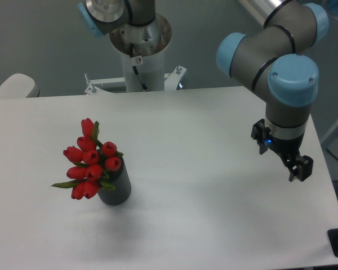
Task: Pick up the flowers from the vase
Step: 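Open the gripper and start moving it toward the tulip vase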
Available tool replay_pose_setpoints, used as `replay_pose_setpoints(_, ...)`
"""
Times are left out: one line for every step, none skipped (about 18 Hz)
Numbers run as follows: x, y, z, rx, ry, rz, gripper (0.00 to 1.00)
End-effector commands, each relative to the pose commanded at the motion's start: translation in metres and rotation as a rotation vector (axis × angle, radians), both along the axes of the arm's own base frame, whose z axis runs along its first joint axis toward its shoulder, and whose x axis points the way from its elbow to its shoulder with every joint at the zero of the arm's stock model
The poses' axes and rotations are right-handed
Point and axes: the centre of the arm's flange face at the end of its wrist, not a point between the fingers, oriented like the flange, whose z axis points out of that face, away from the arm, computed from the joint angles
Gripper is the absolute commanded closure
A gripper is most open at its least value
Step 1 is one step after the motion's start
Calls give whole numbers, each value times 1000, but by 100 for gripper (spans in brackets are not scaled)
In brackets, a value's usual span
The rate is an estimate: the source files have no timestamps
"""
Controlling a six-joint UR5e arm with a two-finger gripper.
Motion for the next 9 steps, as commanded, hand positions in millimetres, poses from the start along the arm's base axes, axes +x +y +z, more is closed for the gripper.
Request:
replay_pose_setpoints(1, 1, -2, 6, -7, -2, 0)
replay_pose_setpoints(1, 0, -1, 8, -8, -1, 0)
replay_pose_setpoints(1, -1, -1, 9, -8, -2, 0)
replay_pose_setpoints(3, -1, 2, 12, -5, -3, 0)
replay_pose_setpoints(5, -2, 2, 11, -8, -3, 0)
replay_pose_setpoints(7, -3, -3, 7, -15, -3, 0)
replay_pose_setpoints(10, -5, -2, 8, -15, -3, 0)
replay_pose_setpoints(13, -6, -3, 14, -24, -5, 0)
replay_pose_setpoints(18, -6, -1, 35, -33, -7, 0)
